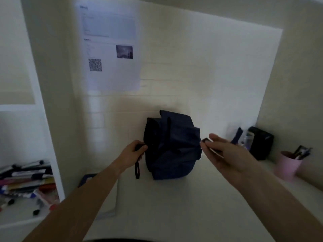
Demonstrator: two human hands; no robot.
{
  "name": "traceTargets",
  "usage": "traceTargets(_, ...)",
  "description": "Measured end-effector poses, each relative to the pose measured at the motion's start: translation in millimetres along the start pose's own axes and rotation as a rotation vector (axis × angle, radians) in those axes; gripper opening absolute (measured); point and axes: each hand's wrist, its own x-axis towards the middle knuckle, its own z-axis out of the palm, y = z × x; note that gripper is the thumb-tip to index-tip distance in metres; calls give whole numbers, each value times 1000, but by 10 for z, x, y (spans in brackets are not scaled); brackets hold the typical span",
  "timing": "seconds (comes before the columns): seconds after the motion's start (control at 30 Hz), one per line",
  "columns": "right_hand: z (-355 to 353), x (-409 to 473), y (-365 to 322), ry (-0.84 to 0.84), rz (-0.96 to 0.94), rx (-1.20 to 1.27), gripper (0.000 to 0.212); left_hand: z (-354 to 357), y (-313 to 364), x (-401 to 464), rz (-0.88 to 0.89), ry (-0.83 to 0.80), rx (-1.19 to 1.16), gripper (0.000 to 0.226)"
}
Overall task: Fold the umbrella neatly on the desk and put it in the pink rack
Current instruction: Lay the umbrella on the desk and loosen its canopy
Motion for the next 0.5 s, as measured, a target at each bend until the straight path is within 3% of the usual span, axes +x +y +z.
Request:
traceTargets(0.23,-790,-327,806,175,199,-23,20,455,-507,-336,-239,-115,205,25)
traceTargets(0.33,-906,-516,968,188,220,-39,15,548,-534,-489,-293,-43,451,37)
traceTargets(0.37,-926,-574,1007,187,225,-41,14,575,-501,-555,-237,75,552,38)
traceTargets(0.43,-971,-656,1080,203,236,-36,13,674,-329,-752,74,398,598,31)
traceTargets(0.47,-1005,-686,1111,211,238,-28,13,748,-194,-870,286,496,550,28)
traceTargets(0.5,-1046,-707,1132,222,234,-29,13,830,-60,-993,477,485,499,26)
